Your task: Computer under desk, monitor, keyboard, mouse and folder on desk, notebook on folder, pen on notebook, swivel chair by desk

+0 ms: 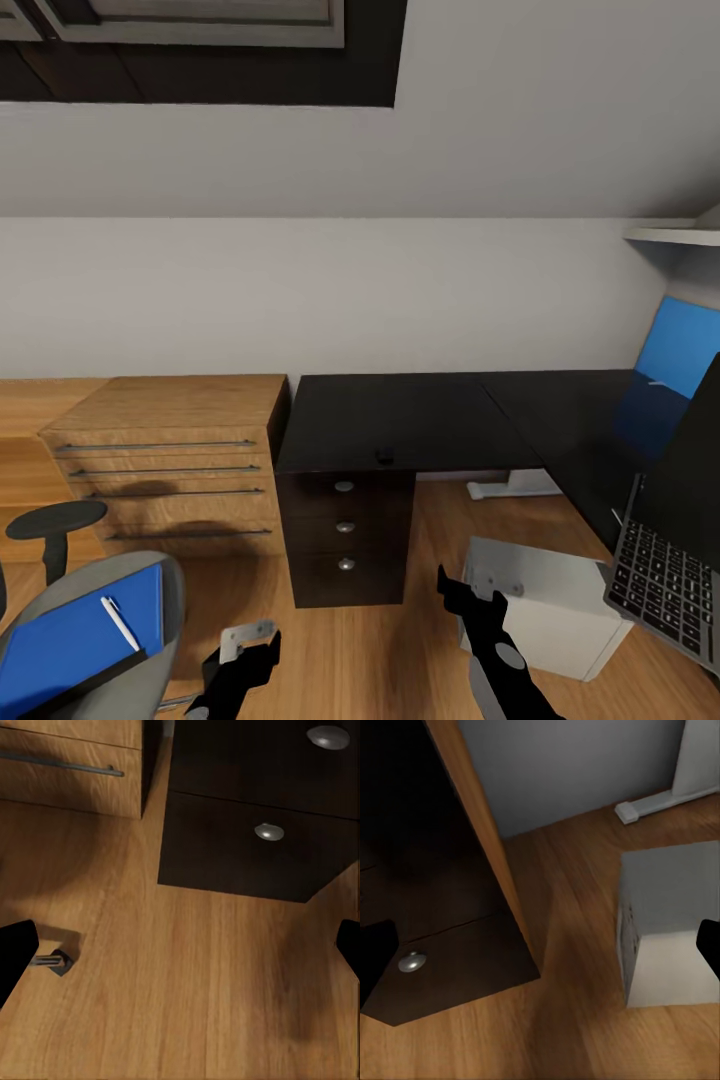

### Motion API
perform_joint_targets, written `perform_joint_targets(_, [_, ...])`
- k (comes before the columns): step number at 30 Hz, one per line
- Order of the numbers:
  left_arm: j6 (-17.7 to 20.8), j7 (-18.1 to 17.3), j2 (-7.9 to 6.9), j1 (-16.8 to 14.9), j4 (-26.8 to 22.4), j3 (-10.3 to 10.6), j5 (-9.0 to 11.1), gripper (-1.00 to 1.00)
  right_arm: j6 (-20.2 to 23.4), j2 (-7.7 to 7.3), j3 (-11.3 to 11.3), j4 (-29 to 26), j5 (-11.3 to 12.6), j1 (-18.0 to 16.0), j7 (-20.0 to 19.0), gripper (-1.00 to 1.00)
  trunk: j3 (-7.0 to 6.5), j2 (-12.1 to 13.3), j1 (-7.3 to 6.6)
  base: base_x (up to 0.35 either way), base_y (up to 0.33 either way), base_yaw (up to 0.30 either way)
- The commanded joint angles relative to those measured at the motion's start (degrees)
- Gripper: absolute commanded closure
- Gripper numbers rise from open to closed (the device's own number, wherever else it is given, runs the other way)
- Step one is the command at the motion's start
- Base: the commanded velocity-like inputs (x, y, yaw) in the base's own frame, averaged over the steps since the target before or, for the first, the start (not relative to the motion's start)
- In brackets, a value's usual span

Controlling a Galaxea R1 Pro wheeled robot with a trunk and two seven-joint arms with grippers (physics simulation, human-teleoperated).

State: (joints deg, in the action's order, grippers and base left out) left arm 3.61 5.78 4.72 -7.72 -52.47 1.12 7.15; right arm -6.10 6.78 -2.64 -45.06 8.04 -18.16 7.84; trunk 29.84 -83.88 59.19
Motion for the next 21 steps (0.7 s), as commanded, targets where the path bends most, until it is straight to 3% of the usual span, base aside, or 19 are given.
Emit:
perform_joint_targets(1, [0.35, 0.30, -0.01, -0.01, -0.05, 0.10, 0.60, -1.00, -0.26, 0.04, -0.04, 0.06, 0.61, -0.03, 0.00, -1.00, 0.06, -0.03, 0.00, 0.000, 0.000, 0.000])
perform_joint_targets(9, [0.18, 0.23, -0.75, -0.01, 4.82, -0.20, 0.54, -1.00, -0.14, -0.19, -0.21, 2.94, 2.69, 0.04, 0.14, -1.00, 0.06, -0.03, 0.00, 0.000, 0.000, -0.144])
perform_joint_targets(13, [-4.19, 0.21, -0.89, -0.01, 9.02, -0.09, 0.42, -1.00, -0.20, -0.72, -0.24, 5.27, 4.25, 0.09, 0.04, -1.00, 0.11, -0.03, 0.00, 0.000, 0.000, -0.248])
perform_joint_targets(15, [-8.44, 0.24, -0.89, -0.01, 10.39, -0.02, 0.33, -1.00, -0.28, -0.91, -0.22, 7.03, 4.67, 0.08, 0.01, -1.00, 0.15, -0.03, 0.00, 0.000, 0.000, -0.252])
perform_joint_targets(21, [-12.57, 0.32, -0.87, -0.01, 11.43, 0.06, 0.28, -1.00, -1.70, -0.97, -0.18, 9.58, 4.95, 0.09, -0.02, -1.00, 0.29, -0.03, 0.00, -0.022, 0.000, -0.254])
